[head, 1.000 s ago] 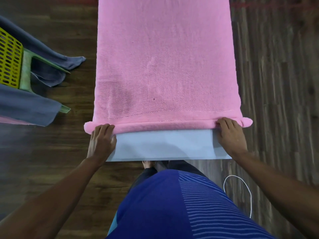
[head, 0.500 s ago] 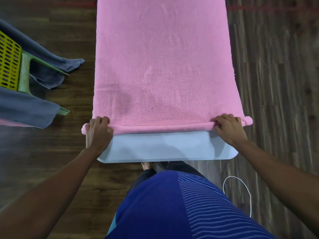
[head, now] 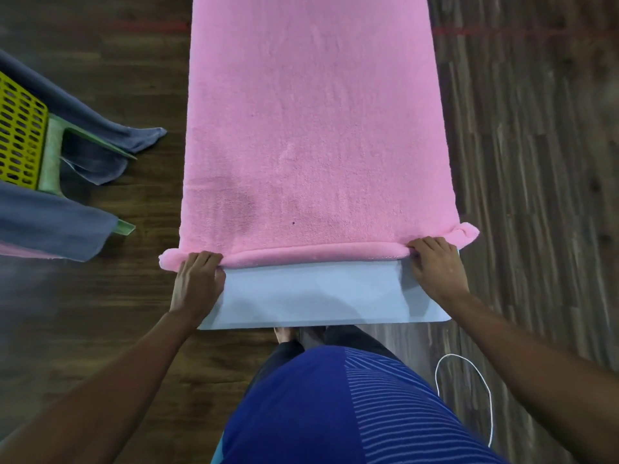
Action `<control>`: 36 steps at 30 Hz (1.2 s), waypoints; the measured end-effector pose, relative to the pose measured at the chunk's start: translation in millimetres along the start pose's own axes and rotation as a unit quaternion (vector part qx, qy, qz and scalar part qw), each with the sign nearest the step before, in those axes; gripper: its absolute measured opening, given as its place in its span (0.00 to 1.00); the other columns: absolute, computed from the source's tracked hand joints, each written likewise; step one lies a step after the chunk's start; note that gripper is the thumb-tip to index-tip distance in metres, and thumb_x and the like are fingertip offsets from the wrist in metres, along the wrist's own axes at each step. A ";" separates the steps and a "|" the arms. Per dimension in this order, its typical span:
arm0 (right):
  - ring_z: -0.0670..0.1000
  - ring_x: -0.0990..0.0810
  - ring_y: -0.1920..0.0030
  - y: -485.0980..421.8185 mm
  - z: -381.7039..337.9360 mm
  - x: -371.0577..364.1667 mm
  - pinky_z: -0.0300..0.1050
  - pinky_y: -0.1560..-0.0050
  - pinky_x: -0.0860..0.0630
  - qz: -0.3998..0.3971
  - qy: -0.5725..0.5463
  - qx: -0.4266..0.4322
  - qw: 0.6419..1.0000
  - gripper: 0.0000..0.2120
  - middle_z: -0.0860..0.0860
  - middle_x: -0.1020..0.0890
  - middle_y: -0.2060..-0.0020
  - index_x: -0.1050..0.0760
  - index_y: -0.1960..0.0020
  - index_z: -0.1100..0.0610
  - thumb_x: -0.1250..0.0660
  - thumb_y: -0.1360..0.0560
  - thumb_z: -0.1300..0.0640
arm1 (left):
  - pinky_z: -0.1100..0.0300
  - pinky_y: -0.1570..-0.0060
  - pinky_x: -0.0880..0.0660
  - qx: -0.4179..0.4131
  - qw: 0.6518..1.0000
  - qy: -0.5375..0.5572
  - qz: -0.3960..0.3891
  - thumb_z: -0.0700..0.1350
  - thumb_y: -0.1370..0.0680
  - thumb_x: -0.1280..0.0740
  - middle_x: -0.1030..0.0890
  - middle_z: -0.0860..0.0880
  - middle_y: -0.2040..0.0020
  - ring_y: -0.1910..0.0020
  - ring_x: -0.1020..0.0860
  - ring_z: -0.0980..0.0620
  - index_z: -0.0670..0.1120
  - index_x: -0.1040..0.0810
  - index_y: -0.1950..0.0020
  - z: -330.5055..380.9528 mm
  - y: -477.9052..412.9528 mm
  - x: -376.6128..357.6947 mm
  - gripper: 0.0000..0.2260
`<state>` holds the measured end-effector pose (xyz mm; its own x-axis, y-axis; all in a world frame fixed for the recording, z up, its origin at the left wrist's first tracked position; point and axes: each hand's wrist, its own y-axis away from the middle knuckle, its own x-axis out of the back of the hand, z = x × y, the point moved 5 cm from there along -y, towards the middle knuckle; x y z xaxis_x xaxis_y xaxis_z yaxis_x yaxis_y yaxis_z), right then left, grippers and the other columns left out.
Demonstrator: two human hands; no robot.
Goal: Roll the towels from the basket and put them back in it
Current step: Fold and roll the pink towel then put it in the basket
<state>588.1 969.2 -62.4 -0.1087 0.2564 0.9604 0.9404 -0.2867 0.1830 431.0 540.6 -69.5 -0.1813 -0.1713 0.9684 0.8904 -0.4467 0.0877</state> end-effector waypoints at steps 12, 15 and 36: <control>0.61 0.27 0.54 -6.7 -6.7 2.3 0.56 0.53 0.33 0.030 0.050 -0.040 0.997 0.09 0.58 0.23 0.52 0.25 0.48 0.59 0.31 0.28 0.61 | 0.40 0.53 0.30 0.056 0.997 -0.026 0.046 0.32 0.29 0.34 0.25 0.39 0.55 0.55 0.29 0.38 0.38 0.24 0.51 -2.2 -19.5 9.9 0.08; 0.61 0.27 0.56 -1.8 -12.3 -0.2 0.54 0.56 0.31 0.045 0.019 0.014 0.999 0.12 0.58 0.22 0.53 0.24 0.51 0.61 0.30 0.33 0.69 | 0.42 0.59 0.26 -0.025 0.998 0.020 0.062 0.27 0.30 0.32 0.23 0.39 0.57 0.59 0.27 0.40 0.37 0.23 0.52 8.2 -12.1 3.0 0.10; 0.62 0.27 0.56 -12.5 -16.4 -2.3 0.55 0.55 0.31 0.045 -0.001 -0.020 0.999 0.09 0.58 0.23 0.55 0.22 0.50 0.61 0.31 0.30 0.67 | 0.44 0.56 0.30 -0.016 0.999 -0.031 0.024 0.32 0.29 0.30 0.23 0.41 0.54 0.56 0.28 0.40 0.40 0.24 0.51 6.8 -23.4 3.8 0.09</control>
<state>571.3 957.0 -63.4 -0.0232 0.2299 0.9729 0.9328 -0.3450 0.1038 412.3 556.3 -66.3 -0.1118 -0.1395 0.9839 0.8831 -0.4679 0.0340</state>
